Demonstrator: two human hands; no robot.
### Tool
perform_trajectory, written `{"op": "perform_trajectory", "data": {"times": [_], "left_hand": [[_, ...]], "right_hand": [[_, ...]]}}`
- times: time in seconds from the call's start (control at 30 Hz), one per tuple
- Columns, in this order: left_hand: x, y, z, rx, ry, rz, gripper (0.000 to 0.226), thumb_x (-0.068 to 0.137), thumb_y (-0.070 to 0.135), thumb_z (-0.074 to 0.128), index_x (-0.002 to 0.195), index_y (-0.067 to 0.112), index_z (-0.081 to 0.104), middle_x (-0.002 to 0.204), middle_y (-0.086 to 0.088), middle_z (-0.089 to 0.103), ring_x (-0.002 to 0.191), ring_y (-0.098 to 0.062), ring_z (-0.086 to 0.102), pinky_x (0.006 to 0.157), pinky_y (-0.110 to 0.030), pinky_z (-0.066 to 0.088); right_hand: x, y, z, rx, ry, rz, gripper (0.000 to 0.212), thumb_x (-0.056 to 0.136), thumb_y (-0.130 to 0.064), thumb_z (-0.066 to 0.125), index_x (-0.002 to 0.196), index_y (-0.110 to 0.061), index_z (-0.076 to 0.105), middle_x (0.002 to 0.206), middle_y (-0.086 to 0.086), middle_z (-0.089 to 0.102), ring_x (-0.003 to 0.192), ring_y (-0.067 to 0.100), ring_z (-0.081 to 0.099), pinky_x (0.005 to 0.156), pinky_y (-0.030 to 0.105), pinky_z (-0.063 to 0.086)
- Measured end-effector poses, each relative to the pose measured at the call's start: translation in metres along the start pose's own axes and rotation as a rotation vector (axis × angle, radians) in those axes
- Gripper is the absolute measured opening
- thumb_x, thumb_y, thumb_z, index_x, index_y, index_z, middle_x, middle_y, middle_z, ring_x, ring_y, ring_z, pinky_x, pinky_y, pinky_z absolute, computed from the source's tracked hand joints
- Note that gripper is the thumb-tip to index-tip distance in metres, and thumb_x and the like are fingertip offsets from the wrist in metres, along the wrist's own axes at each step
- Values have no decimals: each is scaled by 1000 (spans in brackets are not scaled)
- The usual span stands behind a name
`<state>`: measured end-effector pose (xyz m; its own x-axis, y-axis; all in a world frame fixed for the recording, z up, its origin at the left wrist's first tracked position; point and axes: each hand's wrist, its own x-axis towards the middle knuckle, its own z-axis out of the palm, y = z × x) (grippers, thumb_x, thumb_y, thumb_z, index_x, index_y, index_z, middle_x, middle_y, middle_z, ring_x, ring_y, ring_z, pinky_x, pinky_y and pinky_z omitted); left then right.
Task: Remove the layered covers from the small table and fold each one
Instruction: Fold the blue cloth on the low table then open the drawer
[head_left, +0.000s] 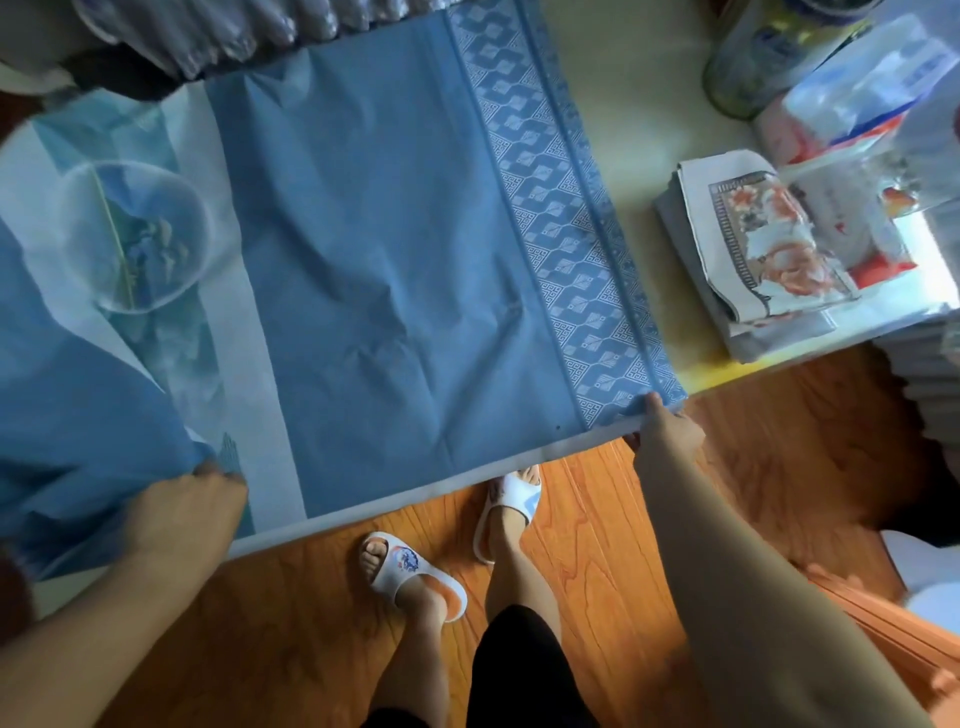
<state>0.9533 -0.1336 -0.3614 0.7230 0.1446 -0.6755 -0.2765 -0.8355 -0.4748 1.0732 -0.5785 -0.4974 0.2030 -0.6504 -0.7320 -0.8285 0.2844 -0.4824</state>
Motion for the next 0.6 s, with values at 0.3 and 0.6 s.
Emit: {"op": "perform_trajectory", "data": {"times": [0.3, 0.6], "left_hand": [[-13, -11, 14, 34, -11, 11, 30, 95, 23, 49, 120, 33, 61, 111, 6, 58, 98, -7, 71, 74, -26, 55], [-32, -27, 29, 16, -61, -48, 26, 90, 31, 61, 116, 30, 64, 105, 4, 59, 91, -11, 73, 69, -29, 55]], "right_hand": [[3, -2, -9, 46, -90, 52, 20, 93, -7, 69, 81, -12, 53, 87, 11, 61, 75, 31, 67, 63, 41, 62], [-2, 7, -14, 193, -161, 62, 21, 94, 4, 59, 111, -8, 60, 95, 5, 63, 76, 17, 64, 59, 27, 58]]}}
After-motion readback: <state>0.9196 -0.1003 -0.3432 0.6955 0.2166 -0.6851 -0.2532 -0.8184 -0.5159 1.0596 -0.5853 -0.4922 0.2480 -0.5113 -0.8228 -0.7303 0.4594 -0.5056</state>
